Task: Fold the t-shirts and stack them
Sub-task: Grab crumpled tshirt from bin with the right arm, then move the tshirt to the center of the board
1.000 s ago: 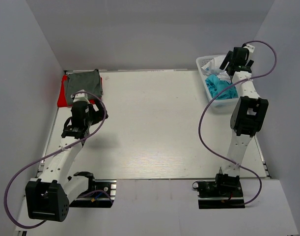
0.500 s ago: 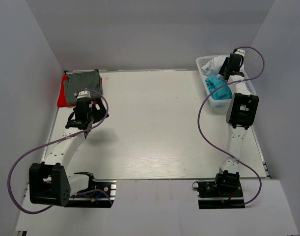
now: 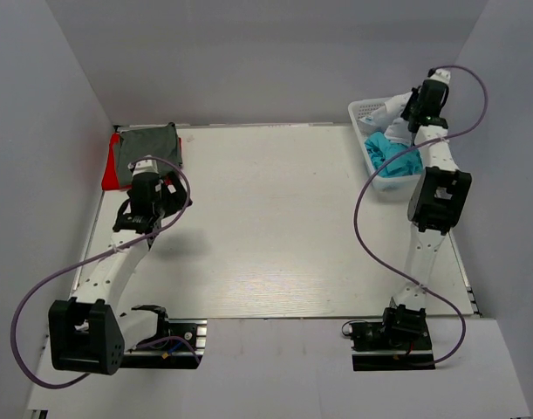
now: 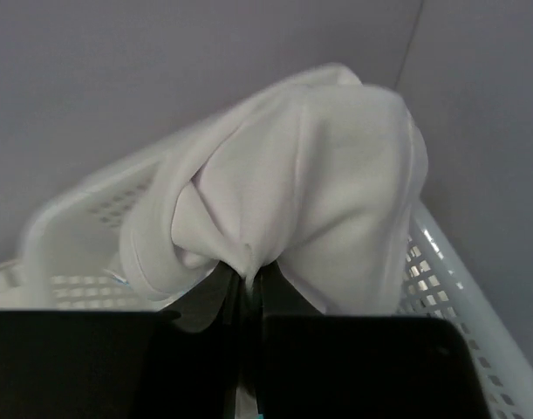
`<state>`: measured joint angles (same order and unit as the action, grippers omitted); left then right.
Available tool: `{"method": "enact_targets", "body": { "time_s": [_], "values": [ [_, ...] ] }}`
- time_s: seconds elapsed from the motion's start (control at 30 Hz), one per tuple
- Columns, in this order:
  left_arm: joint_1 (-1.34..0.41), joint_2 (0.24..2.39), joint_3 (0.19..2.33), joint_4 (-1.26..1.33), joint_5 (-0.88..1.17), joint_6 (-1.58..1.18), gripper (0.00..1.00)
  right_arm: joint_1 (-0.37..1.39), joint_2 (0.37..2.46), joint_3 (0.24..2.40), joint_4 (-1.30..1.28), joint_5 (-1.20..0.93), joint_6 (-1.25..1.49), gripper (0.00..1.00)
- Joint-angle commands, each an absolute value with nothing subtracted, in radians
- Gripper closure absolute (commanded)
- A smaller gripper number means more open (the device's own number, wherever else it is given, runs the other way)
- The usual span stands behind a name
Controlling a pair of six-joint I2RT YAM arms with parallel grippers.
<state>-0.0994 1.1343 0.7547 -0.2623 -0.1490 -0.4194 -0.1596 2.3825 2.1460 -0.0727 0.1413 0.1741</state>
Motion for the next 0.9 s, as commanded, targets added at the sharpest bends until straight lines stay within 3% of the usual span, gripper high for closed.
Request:
{"method": "enact_targets", "body": {
  "time_s": [0.0, 0.03, 0.23, 0.5, 0.6, 0.77, 0.83, 0.87],
  "values": [
    [-0.094, 1.068, 0.795, -0.267, -0.138, -0.454, 0.0, -0.15, 2.079, 2.187, -0.064, 0.01, 0.161, 1.0],
    [-0.094, 1.051, 0.795, -0.267, -0.115, -0.454, 0.0, -0.143, 2.056, 2.187, -0.087, -0.103, 0.15, 1.0],
    [-0.094, 1.019, 0.801, -0.19, -0.032, -0.485, 0.0, 0.067, 1.835, 2.157, -0.307, -0.23, 0.009, 1.0],
    [-0.094, 0.997, 0.882, -0.324, -0.11, -0.566, 0.0, 0.28, 1.701, 2.095, -0.342, -0.538, 0.038, 1.0],
    [-0.094, 0.986, 0.894, -0.393, -0.133, -0.63, 0.0, 0.305, 1.655, 1.94, -0.299, -0.536, 0.063, 1.0],
    [-0.103, 0.908, 0.867, -0.414, -0.149, -0.679, 0.0, 0.318, 1.536, 1.446, -0.129, -0.338, 0.161, 0.97],
    [-0.103, 0.871, 0.833, -0.414, -0.135, -0.701, 0.0, 0.316, 1.504, 1.343, -0.071, -0.231, 0.185, 0.37],
    [-0.103, 0.871, 0.833, -0.414, -0.121, -0.687, 0.0, 0.316, 1.488, 1.213, -0.057, -0.154, 0.195, 0.17]
  ]
}}
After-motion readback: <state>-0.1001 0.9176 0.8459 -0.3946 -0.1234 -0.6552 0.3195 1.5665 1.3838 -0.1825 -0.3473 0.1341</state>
